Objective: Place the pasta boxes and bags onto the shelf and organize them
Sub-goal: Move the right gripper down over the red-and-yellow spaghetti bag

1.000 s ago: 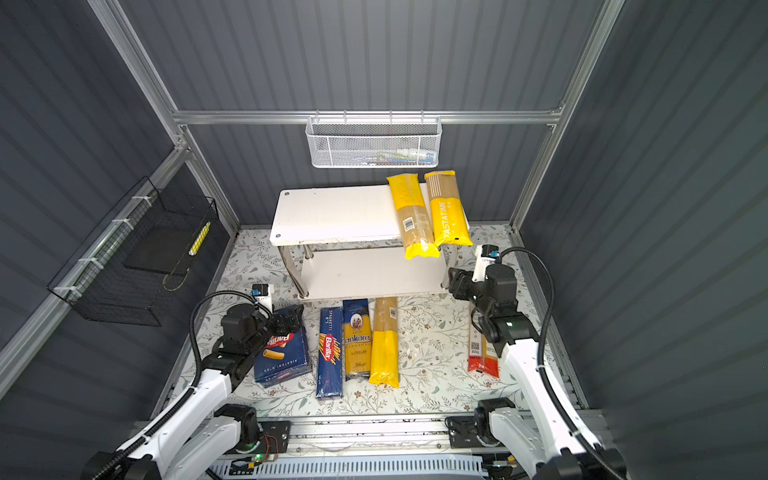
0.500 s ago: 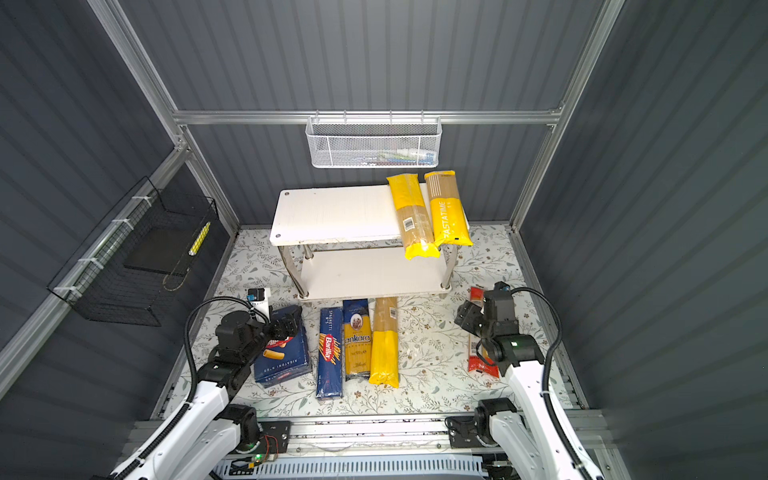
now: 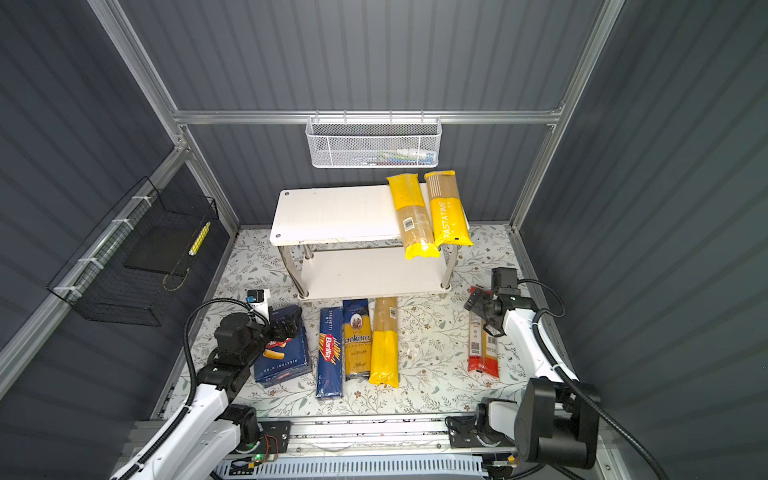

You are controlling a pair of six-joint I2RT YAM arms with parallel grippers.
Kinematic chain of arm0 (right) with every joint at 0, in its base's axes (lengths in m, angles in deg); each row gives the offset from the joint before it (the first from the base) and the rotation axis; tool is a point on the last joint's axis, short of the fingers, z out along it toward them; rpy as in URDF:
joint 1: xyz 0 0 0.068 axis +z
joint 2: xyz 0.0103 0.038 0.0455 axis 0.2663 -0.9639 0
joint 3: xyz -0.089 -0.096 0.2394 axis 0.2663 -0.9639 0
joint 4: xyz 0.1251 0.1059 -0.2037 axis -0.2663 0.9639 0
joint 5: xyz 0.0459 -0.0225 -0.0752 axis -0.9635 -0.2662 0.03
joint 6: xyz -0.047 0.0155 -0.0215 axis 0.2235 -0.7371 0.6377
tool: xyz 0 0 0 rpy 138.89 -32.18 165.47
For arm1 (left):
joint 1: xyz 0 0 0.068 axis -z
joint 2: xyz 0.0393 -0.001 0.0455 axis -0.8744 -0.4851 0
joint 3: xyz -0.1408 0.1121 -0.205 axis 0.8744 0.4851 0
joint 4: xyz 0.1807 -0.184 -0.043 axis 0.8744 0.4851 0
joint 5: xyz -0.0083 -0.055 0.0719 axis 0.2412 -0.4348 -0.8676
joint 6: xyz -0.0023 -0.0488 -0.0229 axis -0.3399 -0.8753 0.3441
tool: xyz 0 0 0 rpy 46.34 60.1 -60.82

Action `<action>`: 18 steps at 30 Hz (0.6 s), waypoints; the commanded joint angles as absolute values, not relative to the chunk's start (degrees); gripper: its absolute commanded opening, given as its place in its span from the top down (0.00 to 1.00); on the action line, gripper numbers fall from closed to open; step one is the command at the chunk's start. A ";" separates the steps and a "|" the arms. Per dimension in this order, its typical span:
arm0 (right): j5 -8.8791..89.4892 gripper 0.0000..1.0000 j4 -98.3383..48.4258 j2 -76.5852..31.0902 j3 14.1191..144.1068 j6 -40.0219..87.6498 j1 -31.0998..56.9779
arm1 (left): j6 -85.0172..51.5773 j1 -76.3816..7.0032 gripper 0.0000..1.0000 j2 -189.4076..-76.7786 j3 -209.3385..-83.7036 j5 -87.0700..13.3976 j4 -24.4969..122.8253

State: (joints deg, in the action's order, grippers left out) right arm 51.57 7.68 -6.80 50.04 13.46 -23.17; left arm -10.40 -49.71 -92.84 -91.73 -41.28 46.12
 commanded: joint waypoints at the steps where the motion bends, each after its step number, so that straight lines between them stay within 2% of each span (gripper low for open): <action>1: 50.30 0.03 8.95 -10.59 52.73 16.57 -26.05 | -10.13 -49.81 0.00 -93.03 -91.69 -41.02 46.02; 14: 44.75 0.02 4.39 -20.23 54.99 18.58 -26.33 | -10.05 -49.82 0.00 -93.87 -91.90 -40.85 45.91; 18: 45.74 0.02 3.59 -21.83 55.38 18.83 -26.25 | -10.05 -49.81 0.01 -94.51 -92.19 -40.84 45.91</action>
